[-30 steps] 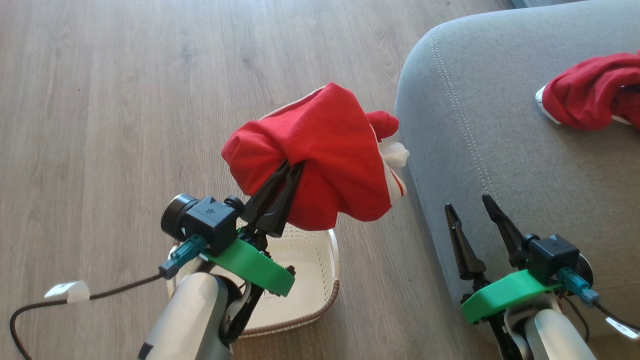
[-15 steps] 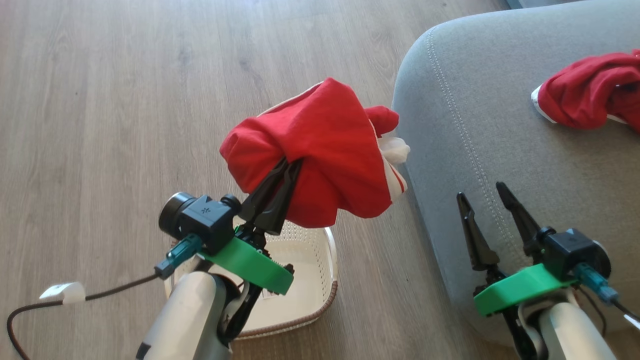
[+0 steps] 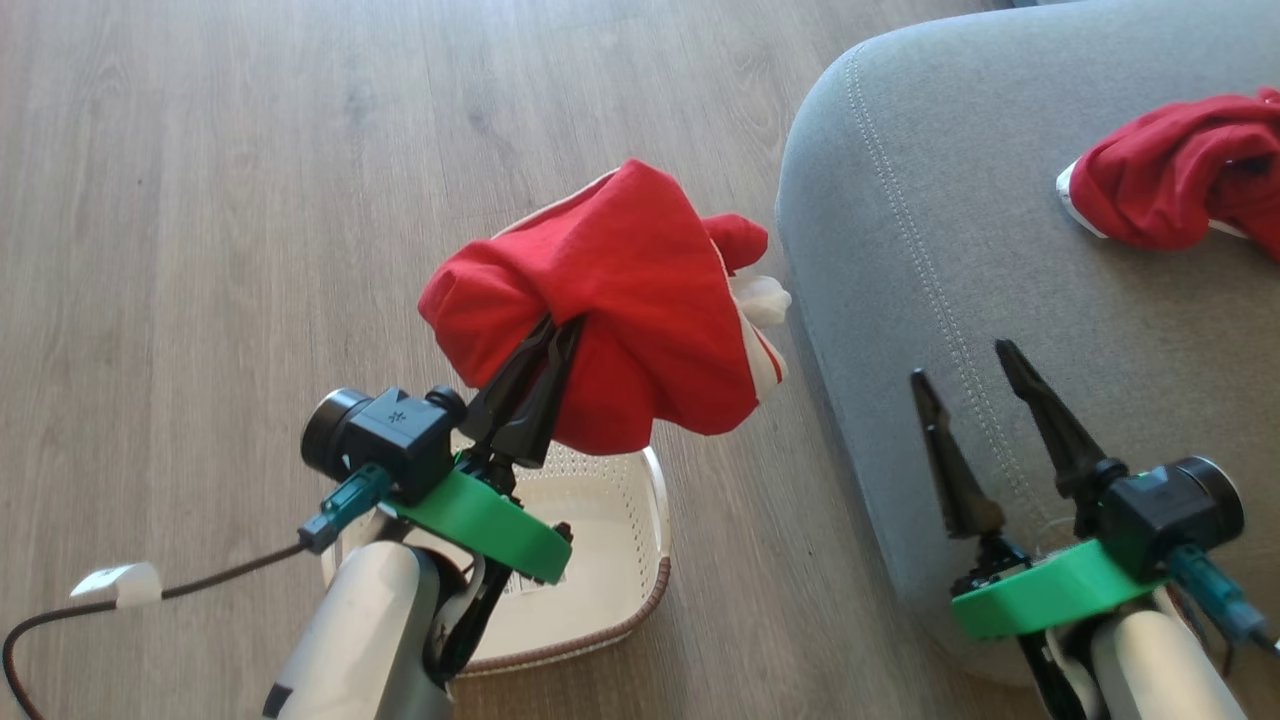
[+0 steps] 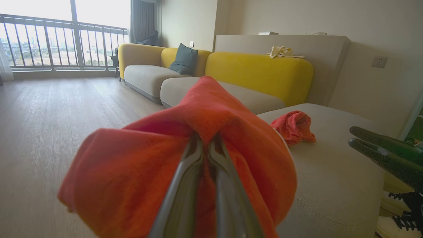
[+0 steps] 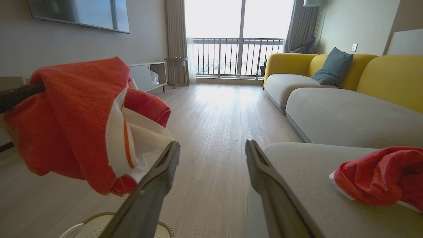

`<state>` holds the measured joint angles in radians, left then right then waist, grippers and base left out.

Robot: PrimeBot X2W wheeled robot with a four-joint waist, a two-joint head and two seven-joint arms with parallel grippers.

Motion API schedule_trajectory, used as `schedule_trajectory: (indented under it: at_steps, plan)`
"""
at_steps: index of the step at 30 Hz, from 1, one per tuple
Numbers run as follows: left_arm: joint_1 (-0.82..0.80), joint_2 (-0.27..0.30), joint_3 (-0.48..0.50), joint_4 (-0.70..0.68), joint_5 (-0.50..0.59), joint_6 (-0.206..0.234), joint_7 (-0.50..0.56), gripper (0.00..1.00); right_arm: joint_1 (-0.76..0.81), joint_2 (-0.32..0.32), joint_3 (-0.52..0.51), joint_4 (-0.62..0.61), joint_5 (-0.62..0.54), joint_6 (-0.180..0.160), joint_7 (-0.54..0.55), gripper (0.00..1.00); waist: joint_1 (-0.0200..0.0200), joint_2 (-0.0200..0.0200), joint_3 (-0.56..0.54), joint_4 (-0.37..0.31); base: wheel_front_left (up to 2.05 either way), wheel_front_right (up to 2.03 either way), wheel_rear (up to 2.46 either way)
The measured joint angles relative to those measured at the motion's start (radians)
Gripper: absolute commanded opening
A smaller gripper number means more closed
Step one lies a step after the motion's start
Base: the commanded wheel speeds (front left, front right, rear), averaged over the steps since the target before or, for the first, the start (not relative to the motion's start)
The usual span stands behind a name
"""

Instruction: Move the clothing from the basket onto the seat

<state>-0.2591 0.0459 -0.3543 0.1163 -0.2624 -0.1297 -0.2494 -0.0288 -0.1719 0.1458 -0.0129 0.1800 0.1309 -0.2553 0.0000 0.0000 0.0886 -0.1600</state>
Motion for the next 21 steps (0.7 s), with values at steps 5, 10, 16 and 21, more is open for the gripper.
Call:
schedule_trajectory:
  at_steps: [5,10,16,21]
  plan:
    - [0.000,0.000,-0.001,0.001,0.000,0.000,0.000,0.00,0.000,-0.027,0.055,-0.046,-0.030,0.000,0.000,1.00,0.0000,0.0000,0.006,0.003,0.00,0.00,0.00]
    - [-0.002,0.000,-0.006,0.009,0.007,0.000,0.000,0.00,-0.003,-0.063,0.119,-0.100,-0.054,0.000,0.000,1.00,0.0000,0.0000,0.016,0.013,0.00,0.00,0.00]
    - [-0.004,0.000,-0.032,0.014,0.017,0.000,0.000,0.00,-0.008,-0.091,0.165,-0.110,-0.089,0.000,0.000,1.00,0.0000,0.0000,0.023,0.021,0.00,0.00,0.00]
    - [-0.008,0.001,-0.084,0.017,0.042,0.000,0.000,0.00,-0.064,-0.120,0.209,-0.106,-0.114,0.000,0.000,1.00,0.0000,0.0000,0.031,0.025,0.00,0.00,0.00]
